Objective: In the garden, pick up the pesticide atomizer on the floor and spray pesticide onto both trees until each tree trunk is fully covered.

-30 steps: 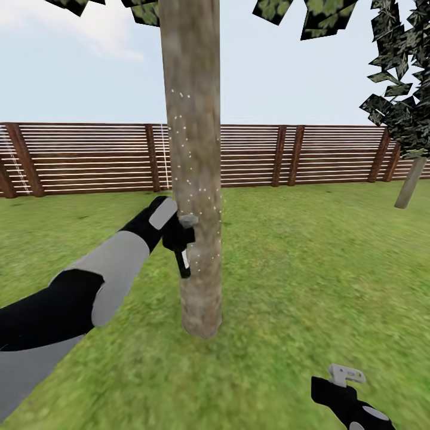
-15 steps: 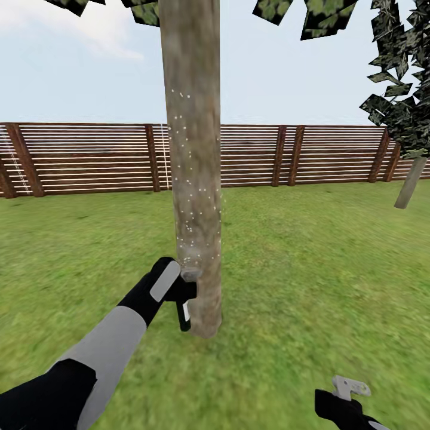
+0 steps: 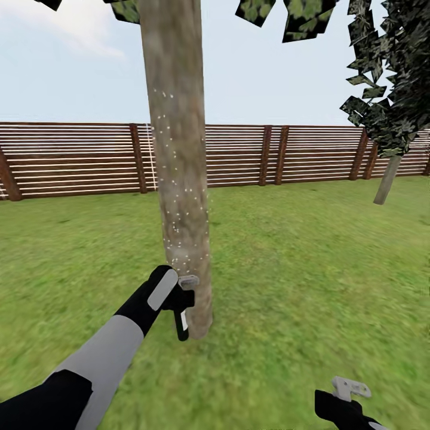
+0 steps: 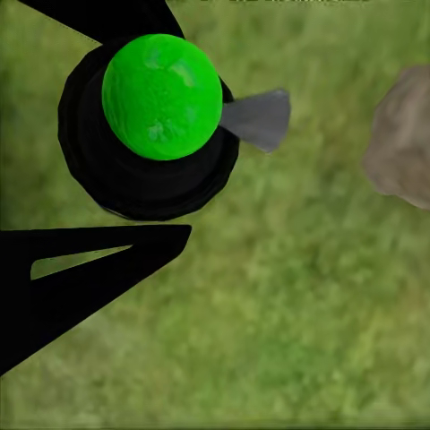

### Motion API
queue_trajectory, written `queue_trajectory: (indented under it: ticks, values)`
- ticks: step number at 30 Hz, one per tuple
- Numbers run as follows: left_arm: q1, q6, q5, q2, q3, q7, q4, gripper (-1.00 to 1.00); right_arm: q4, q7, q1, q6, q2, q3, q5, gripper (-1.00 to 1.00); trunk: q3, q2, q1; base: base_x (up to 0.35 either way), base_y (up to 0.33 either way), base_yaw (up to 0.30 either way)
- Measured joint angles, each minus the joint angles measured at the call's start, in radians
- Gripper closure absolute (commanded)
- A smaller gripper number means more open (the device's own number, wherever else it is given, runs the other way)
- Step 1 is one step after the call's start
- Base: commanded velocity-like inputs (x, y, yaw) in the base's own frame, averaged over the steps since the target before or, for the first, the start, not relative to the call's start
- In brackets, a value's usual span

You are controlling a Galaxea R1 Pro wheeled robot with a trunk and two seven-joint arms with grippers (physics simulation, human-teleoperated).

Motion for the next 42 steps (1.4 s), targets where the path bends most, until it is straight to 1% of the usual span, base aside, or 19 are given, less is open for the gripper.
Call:
queue_trajectory:
  ticks: [5, 8, 13, 17, 25, 31, 35, 39, 42]
  values:
    - [0.0, -0.004, -0.001, 0.0, 0.0, 0.0, -0.002, 1.0, 0.0, 0.0, 0.0, 0.0, 0.0, 0.0, 0.0, 1.0, 0.0, 0.0, 0.0, 0.0, 0.307, -0.042]
    - [0.001, -0.034, 0.0, 0.0, -0.001, -0.003, -0.001, 1.0, 0.001, 0.001, 0.004, 0.0, -0.001, 0.0, 0.0, 1.0, 0.0, 0.0, 0.0, 0.0, 0.33, -0.179]
    - [0.002, -0.045, -0.001, 0.0, -0.001, -0.007, -0.001, 1.0, 0.001, 0.001, 0.007, 0.0, 0.0, -0.002, 0.0, 1.0, 0.0, 0.0, 0.0, 0.0, 0.332, -0.117]
    - [0.002, -0.049, -0.001, 0.0, -0.001, -0.008, -0.001, 1.0, 0.001, 0.002, 0.008, 0.0, -0.002, -0.002, 0.0, 1.0, 0.0, 0.0, 0.0, 0.0, 0.334, -0.085]
    - [0.002, -0.05, -0.001, 0.0, -0.001, -0.008, 0.0, 1.0, 0.001, 0.002, 0.008, 0.0, -0.002, -0.002, 0.0, 1.0, 0.0, 0.0, 0.0, 0.0, 0.335, -0.224]
    - [0.002, -0.071, -0.002, 0.0, -0.001, -0.008, 0.0, 1.0, 0.001, 0.002, 0.008, 0.0, -0.002, -0.002, 0.0, 1.0, 0.0, 0.0, 0.0, 0.0, 0.335, -0.054]
    - [0.002, -0.073, -0.002, 0.0, -0.001, -0.008, 0.0, 1.0, 0.0, 0.002, 0.008, 0.0, -0.002, -0.003, 0.0, 1.0, 0.0, 0.0, 0.0, -0.015, 0.335, -0.171]
    - [0.002, -0.073, -0.001, 0.0, -0.004, -0.008, 0.0, 1.0, -0.001, 0.002, 0.008, 0.0, -0.002, -0.002, 0.0, 1.0, 0.0, 0.0, 0.0, -0.069, 0.335, -0.145]
    - [0.002, -0.073, -0.002, 0.0, -0.013, -0.006, -0.001, 1.0, -0.011, 0.002, 0.008, 0.001, -0.003, -0.002, 0.0, 1.0, 0.0, 0.0, 0.0, -0.092, 0.335, -0.041]
